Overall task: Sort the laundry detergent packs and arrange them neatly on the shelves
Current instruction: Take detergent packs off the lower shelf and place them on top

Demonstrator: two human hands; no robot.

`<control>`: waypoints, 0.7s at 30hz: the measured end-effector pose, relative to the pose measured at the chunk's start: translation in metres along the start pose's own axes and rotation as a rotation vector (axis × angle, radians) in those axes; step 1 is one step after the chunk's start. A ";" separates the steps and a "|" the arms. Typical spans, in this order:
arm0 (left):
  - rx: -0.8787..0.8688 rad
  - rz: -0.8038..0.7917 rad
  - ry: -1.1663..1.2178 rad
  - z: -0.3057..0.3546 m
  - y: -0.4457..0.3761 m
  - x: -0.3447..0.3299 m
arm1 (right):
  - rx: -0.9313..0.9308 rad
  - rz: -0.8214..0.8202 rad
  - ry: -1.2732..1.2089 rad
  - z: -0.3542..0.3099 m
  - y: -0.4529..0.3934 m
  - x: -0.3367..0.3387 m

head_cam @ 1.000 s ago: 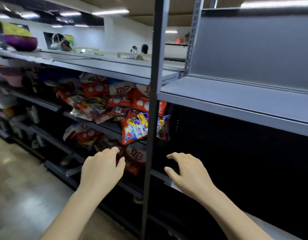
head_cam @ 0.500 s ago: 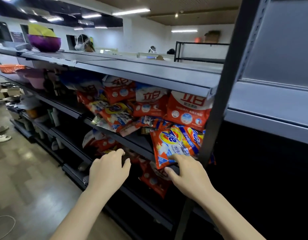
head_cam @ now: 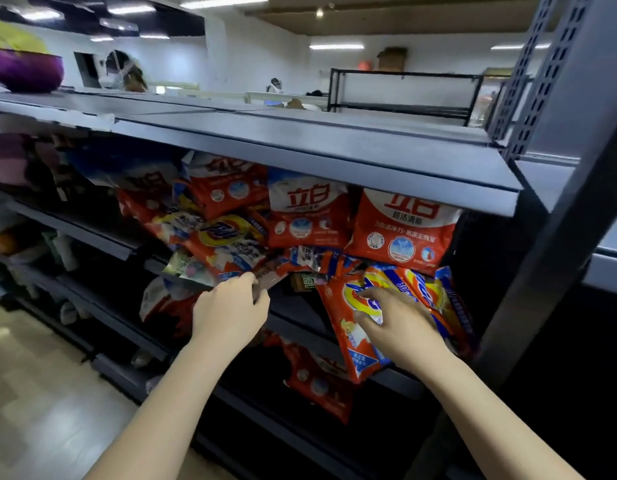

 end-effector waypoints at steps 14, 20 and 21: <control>-0.097 -0.349 0.255 -0.037 -0.161 -0.096 | -0.496 0.119 0.157 0.023 -0.064 -0.009; -0.233 -0.380 0.398 -0.015 -0.200 -0.116 | -0.627 0.174 0.312 0.052 -0.070 0.004; -0.245 -0.369 0.420 -0.011 -0.204 -0.118 | -0.645 0.187 0.305 0.058 -0.072 0.005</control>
Point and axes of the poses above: each hand's wrist, its own y-axis away from the middle knuckle, its own x-axis out of the back of the hand, z = x × y, the point moved 10 cm from there along -y, towards the middle knuckle, and after that the axes turned 3 degrees about z, right-handed, at the moved point
